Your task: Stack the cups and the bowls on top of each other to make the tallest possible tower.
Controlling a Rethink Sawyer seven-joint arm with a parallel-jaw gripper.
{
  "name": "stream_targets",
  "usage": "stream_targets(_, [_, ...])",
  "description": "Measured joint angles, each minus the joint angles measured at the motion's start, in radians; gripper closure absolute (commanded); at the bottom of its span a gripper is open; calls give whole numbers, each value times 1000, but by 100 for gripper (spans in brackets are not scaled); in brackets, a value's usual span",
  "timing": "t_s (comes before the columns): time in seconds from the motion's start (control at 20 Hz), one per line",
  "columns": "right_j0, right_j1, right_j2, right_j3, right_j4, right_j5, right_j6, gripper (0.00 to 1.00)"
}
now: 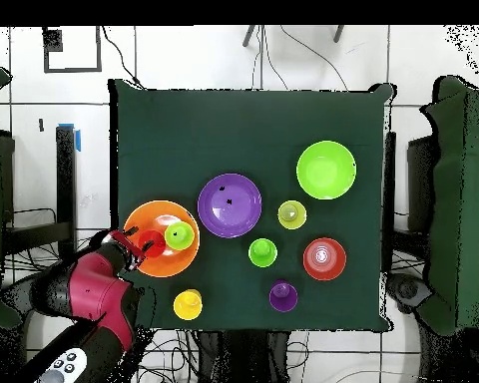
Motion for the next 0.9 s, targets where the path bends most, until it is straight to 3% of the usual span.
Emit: stream_targets(0.9, [5, -30, 1, 1, 0, 0, 0, 0])
